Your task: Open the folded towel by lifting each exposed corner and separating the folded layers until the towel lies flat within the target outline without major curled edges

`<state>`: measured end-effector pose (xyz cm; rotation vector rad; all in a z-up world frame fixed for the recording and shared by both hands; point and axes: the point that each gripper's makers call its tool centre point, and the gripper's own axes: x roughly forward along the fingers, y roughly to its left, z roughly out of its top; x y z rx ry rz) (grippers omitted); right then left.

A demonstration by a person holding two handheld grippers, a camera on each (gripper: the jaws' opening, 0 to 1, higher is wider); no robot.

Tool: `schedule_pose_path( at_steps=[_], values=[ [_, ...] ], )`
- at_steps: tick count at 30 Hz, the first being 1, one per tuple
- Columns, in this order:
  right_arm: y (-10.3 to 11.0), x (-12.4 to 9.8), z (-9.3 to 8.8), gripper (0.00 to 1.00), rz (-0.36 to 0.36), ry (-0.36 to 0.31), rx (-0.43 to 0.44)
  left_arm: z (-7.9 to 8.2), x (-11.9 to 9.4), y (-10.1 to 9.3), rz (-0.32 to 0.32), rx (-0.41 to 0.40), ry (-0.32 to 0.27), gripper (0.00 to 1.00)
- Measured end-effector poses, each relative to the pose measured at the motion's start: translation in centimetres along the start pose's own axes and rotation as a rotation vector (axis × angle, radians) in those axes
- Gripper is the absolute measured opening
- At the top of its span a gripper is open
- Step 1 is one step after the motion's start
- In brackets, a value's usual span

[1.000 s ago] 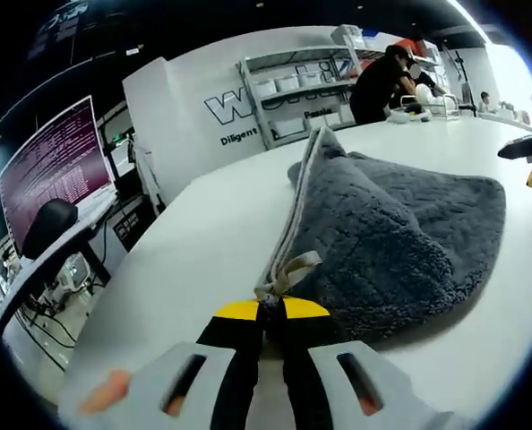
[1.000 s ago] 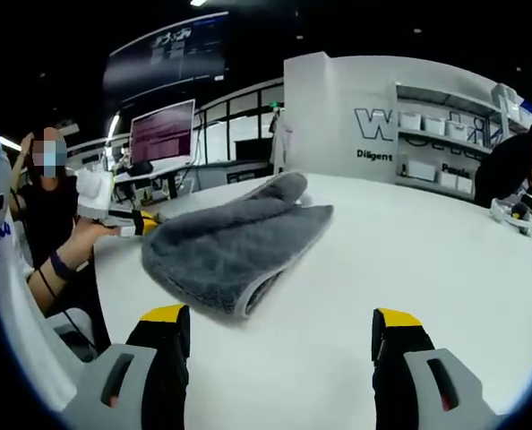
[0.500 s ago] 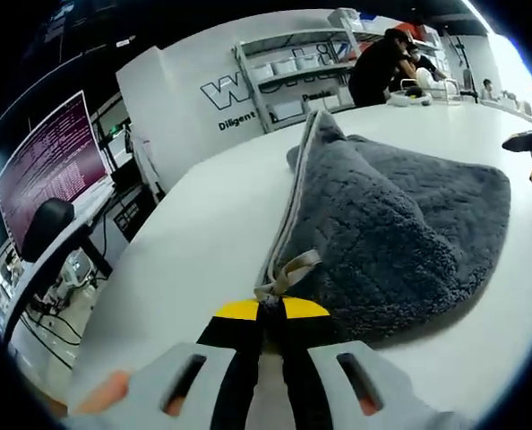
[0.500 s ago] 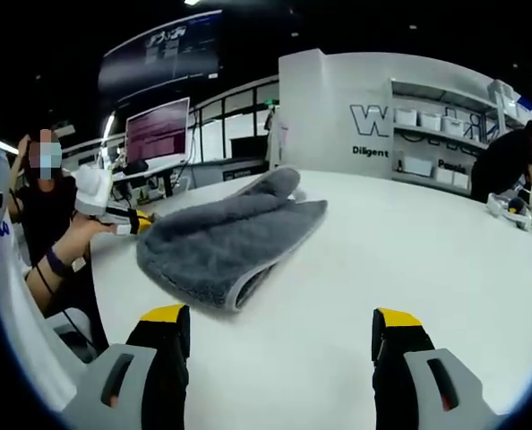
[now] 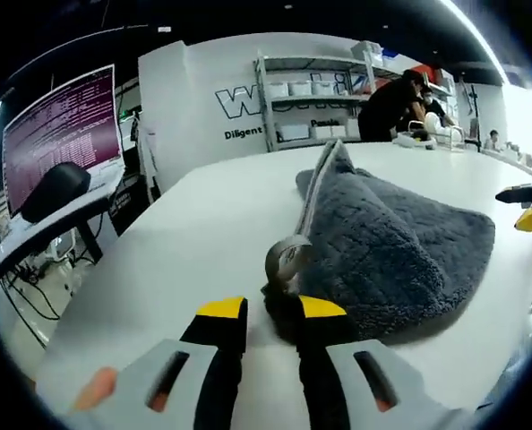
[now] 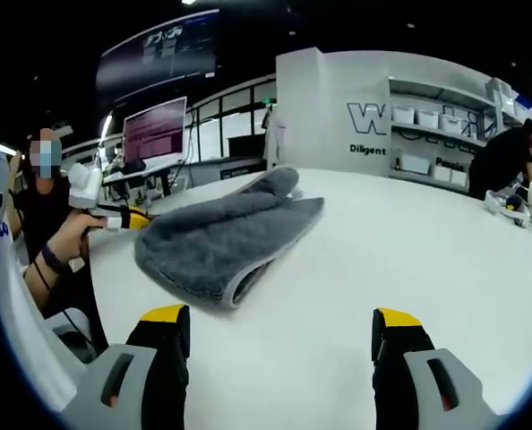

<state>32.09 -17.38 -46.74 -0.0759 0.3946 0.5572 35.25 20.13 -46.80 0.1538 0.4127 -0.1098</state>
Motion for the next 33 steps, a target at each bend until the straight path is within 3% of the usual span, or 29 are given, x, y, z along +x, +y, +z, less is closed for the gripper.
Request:
schedule_pose_path(
  at_steps=[4, 8, 11, 16, 22, 26, 33],
  values=[
    [0.2, 0.3, -0.1, 0.85, 0.002, 0.004, 0.001, 1.4, -1.1, 0.1, -0.014, -0.012, -0.045, 0.26],
    [0.3, 0.3, 0.0, 0.86, 0.003, 0.002, 0.003, 3.8, -2.2, -1.2, -0.093, -0.062, -0.132, 0.31],
    [0.2, 0.1, 0.1, 0.87, -0.002, 0.007, -0.010, 4.9, -2.8, -2.0, -0.129, -0.066, -0.159, 0.34],
    [-0.3, -0.5, 0.5, 0.89, -0.018, -0.016, -0.002, 6.4, -3.3, -4.6, -0.261, -0.056, -0.207, 0.54],
    [-0.4, -0.3, 0.7, 0.93, -0.010, -0.040, 0.022, 6.2, -3.5, -6.3, -0.345, -0.076, -0.180, 0.81],
    [-0.3, -0.1, 0.6, 0.99, -0.007, -0.040, 0.013, 5.7, -3.9, -7.1, -0.398, -0.083, -0.145, 0.89],
    [-0.1, -0.7, 0.9, 0.99, 0.020, -0.038, 0.000, 5.4, -3.2, -8.3, -0.396, -0.097, -0.126, 0.92]
  ],
)
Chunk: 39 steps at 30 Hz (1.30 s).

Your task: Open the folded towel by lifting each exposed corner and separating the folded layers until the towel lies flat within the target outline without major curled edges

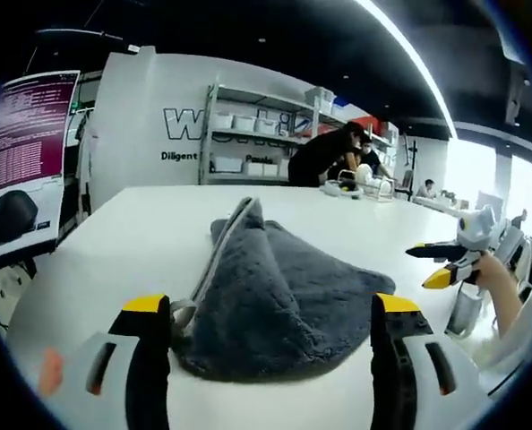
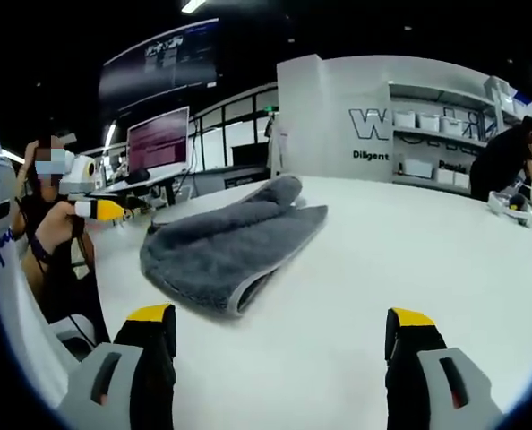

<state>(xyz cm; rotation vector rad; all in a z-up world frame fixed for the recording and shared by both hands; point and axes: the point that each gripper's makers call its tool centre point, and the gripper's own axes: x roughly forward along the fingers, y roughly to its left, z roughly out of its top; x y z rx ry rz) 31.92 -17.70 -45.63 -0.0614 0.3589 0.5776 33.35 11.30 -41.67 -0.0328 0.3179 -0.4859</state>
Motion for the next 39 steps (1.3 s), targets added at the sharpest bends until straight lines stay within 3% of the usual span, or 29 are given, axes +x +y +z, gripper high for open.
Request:
schedule_pose_path(
  at_steps=[6, 16, 20, 23, 27, 29, 32, 35, 39],
  values=[
    [-0.7, -1.1, -0.2, 0.99, -0.017, -0.009, 0.005, 0.2, 1.9, -1.2, -0.027, 0.042, 0.032, 0.93],
    [-1.1, -1.3, -0.7, 0.99, -0.033, -0.017, 0.033, 2.2, 5.2, -1.0, -0.087, 0.150, 0.070, 0.95],
    [-1.3, -1.9, 0.0, 0.99, -0.036, -0.025, 0.014, 3.8, 8.0, -0.3, -0.115, 0.175, 0.080, 0.95],
    [-1.5, -2.1, 0.2, 0.99, -0.043, -0.034, 0.010, 5.9, 10.4, -0.9, -0.200, 0.130, 0.040, 0.95],
    [-1.8, -2.3, 0.3, 0.99, -0.052, -0.035, 0.014, 7.6, 12.9, -0.6, -0.233, 0.109, 0.044, 0.95],
    [-1.7, -2.4, 0.3, 0.99, -0.053, -0.029, 0.008, 8.5, 14.8, 0.4, -0.197, 0.168, 0.043, 0.95],
    [-1.3, -2.5, 0.6, 0.99, -0.050, -0.027, 0.002, 8.4, 17.3, 2.1, -0.137, 0.301, 0.102, 0.95],
    [-1.1, -2.7, 1.0, 0.99, -0.055, -0.025, -0.011, 8.2, 19.5, 2.3, -0.164, 0.327, 0.142, 0.91],
    [-0.8, -2.7, 1.6, 0.99, -0.066, -0.018, -0.026, 8.5, 21.9, 2.6, -0.187, 0.355, 0.144, 0.85]
  ],
)
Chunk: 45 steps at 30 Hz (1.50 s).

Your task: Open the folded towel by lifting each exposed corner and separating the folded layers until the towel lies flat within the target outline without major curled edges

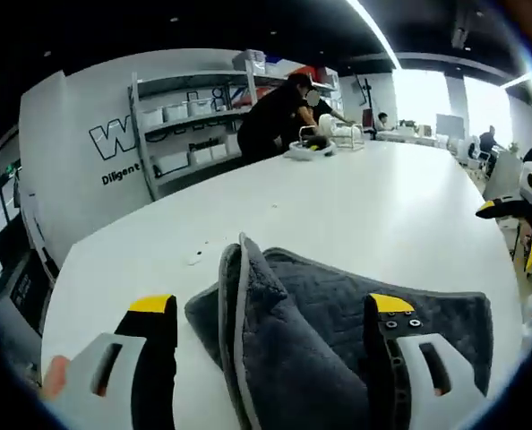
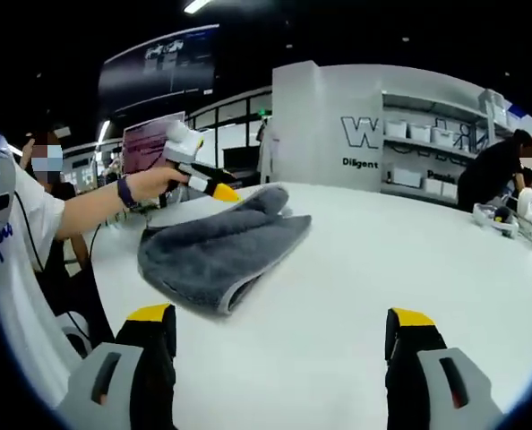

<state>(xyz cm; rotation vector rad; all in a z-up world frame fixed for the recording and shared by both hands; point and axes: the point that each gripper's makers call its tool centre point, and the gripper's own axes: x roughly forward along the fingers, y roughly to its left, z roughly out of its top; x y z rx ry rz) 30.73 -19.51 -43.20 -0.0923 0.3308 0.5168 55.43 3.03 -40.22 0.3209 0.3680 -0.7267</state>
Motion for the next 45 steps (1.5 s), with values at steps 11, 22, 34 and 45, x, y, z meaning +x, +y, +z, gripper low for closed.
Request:
schedule_pose_path(
  at_steps=[11, 22, 34, 45],
  values=[
    [1.3, 1.0, 2.3, 0.99, -0.047, 0.007, -0.035, -1.8, 3.4, 1.9, -0.013, -0.015, 0.019, 0.74],
    [2.7, 3.8, 5.6, 0.99, -0.069, 0.014, -0.080, -0.3, 2.2, 0.9, -0.051, 0.033, -0.041, 0.71],
    [4.1, 5.8, 8.0, 0.99, -0.056, 0.014, -0.090, -1.1, 1.3, 0.8, -0.102, -0.002, -0.060, 0.66],
    [4.8, 7.2, 9.8, 0.99, -0.046, 0.012, -0.129, -1.0, 1.8, 0.4, -0.192, -0.067, -0.087, 0.45]
  ],
)
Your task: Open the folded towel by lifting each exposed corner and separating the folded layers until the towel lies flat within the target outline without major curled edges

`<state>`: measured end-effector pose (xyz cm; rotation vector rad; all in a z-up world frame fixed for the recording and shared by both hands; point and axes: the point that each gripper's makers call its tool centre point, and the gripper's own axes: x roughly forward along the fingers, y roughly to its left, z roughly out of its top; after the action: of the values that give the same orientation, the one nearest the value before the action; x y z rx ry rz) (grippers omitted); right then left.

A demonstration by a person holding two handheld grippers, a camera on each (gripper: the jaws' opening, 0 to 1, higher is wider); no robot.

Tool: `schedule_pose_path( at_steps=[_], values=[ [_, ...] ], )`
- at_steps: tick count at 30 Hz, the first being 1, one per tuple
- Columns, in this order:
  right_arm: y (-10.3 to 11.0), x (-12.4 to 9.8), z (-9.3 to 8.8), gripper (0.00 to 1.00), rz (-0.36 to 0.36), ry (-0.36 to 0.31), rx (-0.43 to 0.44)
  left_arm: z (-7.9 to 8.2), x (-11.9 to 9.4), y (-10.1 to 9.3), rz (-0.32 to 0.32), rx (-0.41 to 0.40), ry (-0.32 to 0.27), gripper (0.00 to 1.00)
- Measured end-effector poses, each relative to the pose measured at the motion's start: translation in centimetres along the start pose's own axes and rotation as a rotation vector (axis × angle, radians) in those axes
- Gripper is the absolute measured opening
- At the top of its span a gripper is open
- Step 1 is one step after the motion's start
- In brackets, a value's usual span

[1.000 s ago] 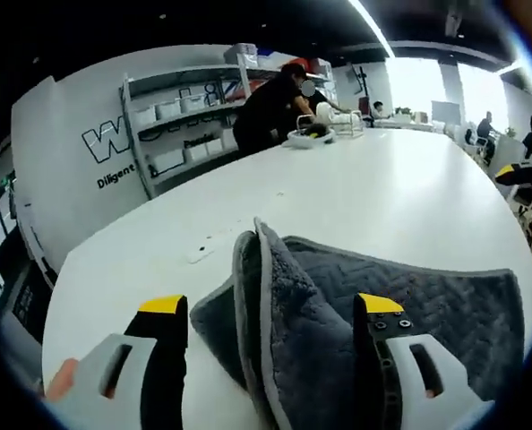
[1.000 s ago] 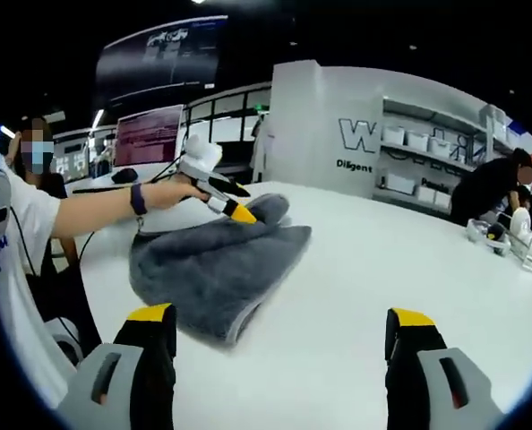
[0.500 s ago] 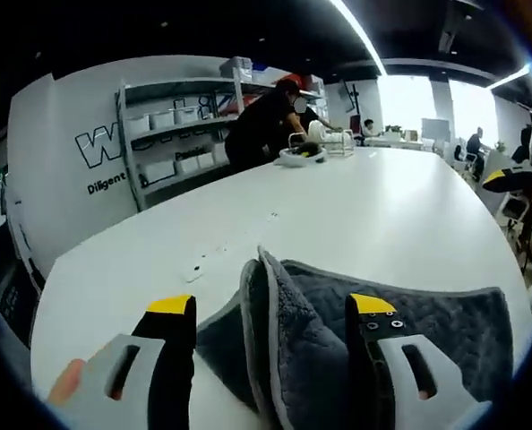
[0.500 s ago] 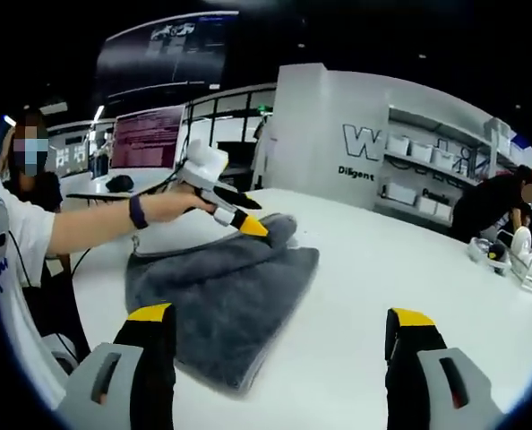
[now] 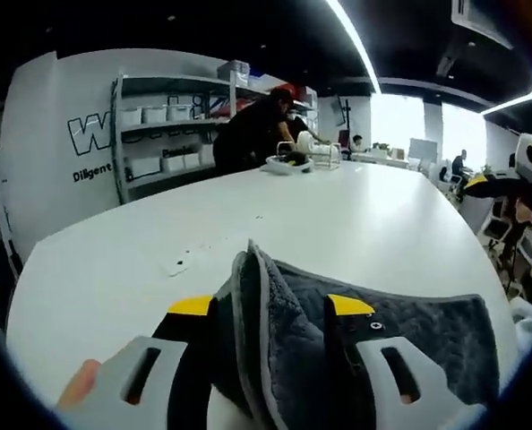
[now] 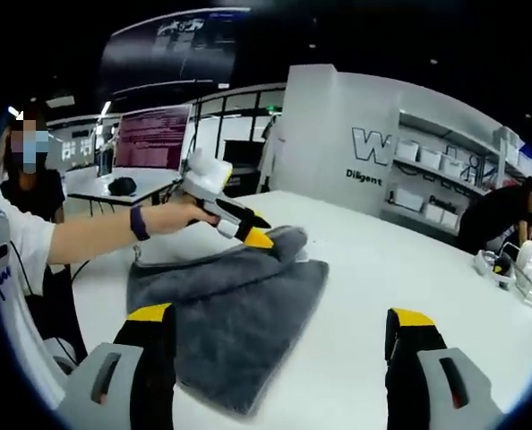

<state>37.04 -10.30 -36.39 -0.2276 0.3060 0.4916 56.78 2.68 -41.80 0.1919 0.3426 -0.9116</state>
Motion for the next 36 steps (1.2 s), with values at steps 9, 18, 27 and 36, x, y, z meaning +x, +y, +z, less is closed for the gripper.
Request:
schedule_pose_path(
  at_steps=[9, 18, 27, 36],
  values=[
    [-0.1, 0.6, -0.7, 0.99, 0.005, 0.035, -0.012, -0.3, 1.2, 0.3, -0.006, -0.018, 0.012, 0.32],
    [-0.5, 0.5, -0.2, 0.99, 0.007, 0.023, -0.024, -0.5, 0.9, 1.0, -0.001, -0.028, 0.036, 0.05],
    [-0.3, 0.6, -1.1, 0.99, 0.011, 0.031, -0.013, -0.7, 0.0, 1.8, 0.053, -0.009, 0.050, 0.04],
    [-0.1, 1.1, -1.7, 0.99, 0.026, 0.036, -0.012, -0.7, -3.8, 4.7, 0.230, 0.050, 0.109, 0.03]
  ],
)
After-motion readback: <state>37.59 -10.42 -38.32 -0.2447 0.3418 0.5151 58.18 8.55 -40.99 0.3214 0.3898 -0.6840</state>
